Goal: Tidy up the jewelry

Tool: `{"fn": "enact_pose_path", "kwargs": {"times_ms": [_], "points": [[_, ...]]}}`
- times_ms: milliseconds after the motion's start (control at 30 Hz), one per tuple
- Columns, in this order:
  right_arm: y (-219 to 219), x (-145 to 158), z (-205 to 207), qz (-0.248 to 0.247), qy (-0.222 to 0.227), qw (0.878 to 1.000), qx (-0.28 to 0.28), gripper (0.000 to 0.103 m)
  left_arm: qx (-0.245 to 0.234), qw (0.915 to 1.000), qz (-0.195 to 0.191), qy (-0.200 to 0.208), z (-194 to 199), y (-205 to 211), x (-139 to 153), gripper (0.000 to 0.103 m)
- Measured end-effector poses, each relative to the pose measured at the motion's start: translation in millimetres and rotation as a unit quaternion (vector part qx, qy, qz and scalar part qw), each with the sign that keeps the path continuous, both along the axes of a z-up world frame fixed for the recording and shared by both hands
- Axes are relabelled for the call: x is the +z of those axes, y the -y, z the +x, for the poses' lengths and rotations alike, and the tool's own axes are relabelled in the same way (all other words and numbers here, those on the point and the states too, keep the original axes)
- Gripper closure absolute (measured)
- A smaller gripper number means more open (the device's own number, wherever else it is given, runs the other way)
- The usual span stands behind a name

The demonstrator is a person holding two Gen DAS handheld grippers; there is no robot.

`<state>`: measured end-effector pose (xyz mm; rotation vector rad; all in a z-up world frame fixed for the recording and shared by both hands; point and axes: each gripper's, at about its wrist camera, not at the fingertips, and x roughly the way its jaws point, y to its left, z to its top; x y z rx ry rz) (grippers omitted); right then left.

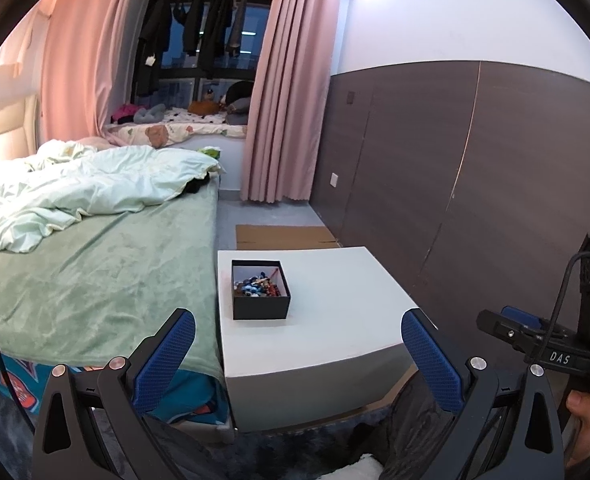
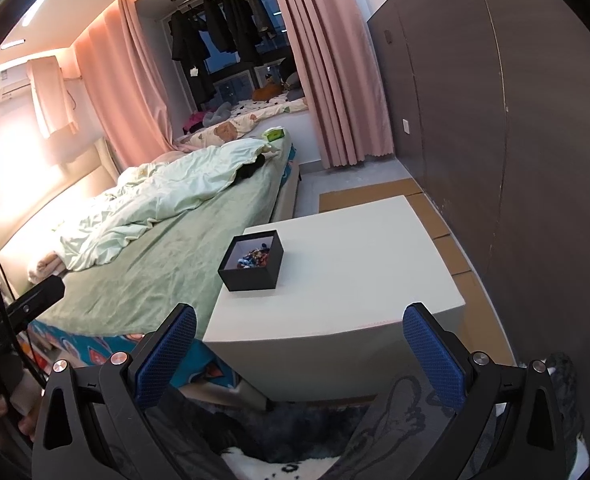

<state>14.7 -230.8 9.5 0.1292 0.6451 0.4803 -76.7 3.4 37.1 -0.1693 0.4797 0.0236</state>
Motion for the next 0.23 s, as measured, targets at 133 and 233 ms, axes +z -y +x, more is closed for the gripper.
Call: {"fn": "enact_pose_path", "kwargs": {"times_ms": [133, 233], "points": [[0.5, -0.9, -0.3, 0.000, -0.001, 1.000, -0.002, 0.000, 0.000, 1.0000, -0.001, -0.004, 1.3, 3.8, -3.3, 0.000], [2.3, -1.9, -0.4, 0.002, -0.002, 1.000, -0.006, 0.000, 0.002, 1.0000, 0.007, -0.006, 5.1, 6.7, -3.8, 0.000]]}}
